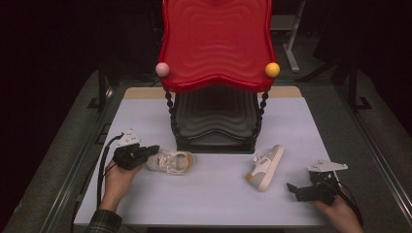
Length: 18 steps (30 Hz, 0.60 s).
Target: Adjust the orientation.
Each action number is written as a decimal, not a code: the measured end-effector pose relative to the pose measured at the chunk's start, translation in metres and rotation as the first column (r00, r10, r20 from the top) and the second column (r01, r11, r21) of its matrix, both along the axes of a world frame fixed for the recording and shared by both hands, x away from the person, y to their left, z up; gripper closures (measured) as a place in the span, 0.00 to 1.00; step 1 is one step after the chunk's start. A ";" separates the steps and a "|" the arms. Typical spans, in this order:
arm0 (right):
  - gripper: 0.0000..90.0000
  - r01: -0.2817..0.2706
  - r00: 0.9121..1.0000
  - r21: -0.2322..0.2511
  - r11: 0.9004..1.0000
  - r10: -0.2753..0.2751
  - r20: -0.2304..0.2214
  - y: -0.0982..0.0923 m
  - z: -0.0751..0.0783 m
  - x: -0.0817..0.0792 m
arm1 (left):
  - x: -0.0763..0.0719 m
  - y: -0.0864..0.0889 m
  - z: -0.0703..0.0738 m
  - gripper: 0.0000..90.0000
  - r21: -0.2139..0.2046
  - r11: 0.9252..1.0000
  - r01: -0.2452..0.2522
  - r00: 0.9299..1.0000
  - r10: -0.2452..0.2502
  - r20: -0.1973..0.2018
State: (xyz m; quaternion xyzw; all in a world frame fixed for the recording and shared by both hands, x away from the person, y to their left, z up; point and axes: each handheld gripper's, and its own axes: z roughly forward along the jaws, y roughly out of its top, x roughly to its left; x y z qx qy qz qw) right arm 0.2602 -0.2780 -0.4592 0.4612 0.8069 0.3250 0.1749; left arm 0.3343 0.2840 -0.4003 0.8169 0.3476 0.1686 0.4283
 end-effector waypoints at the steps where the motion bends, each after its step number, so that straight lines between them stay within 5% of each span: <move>1: 0.00 0.000 1.000 0.000 1.000 0.000 0.000 0.000 0.000 0.000 | 0.000 0.000 0.000 1.00 0.000 1.000 0.000 1.000 0.000 0.000; 9: 0.00 0.000 1.000 0.001 1.000 0.000 0.001 0.000 0.000 0.000 | 0.019 -0.002 -0.015 1.00 0.050 0.998 -0.022 1.000 0.023 -0.021; 10: 0.00 0.000 1.000 0.000 1.000 0.000 0.000 0.000 0.000 0.000 | 0.020 0.001 -0.017 1.00 0.017 1.000 -0.017 0.999 0.017 -0.031; 18: 0.00 0.000 1.000 0.001 1.000 0.000 0.001 0.000 0.000 0.000 | 0.016 0.001 -0.014 0.98 0.008 1.000 -0.018 1.000 0.018 -0.023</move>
